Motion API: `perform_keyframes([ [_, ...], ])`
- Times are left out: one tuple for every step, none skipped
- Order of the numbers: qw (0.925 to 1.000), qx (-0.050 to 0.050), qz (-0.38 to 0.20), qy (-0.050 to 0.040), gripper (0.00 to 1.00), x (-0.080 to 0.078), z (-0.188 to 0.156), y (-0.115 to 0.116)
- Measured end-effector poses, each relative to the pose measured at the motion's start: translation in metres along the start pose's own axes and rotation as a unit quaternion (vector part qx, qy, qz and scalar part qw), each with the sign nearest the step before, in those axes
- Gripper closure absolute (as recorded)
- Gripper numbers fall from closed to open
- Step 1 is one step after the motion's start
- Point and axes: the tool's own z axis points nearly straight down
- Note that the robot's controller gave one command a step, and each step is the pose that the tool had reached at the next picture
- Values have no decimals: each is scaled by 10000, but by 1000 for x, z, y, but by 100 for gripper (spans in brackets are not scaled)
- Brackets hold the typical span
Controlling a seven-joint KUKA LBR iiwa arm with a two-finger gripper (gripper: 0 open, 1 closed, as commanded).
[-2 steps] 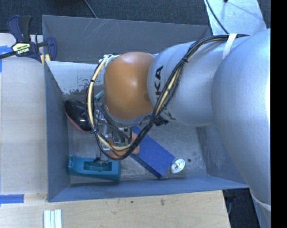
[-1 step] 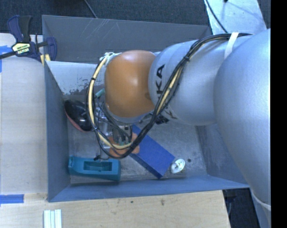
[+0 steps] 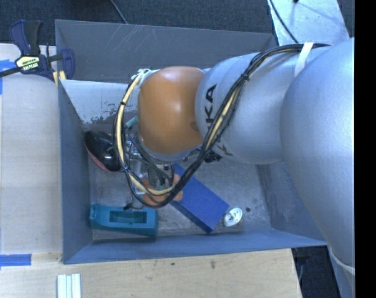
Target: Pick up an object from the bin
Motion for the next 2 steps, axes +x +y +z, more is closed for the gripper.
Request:
perform_keyframes([
  [9998, 17, -183, 4, 0, -4, 8, -42],
  [9999, 4, -150, -6, 100, -79, 21, -76],
])
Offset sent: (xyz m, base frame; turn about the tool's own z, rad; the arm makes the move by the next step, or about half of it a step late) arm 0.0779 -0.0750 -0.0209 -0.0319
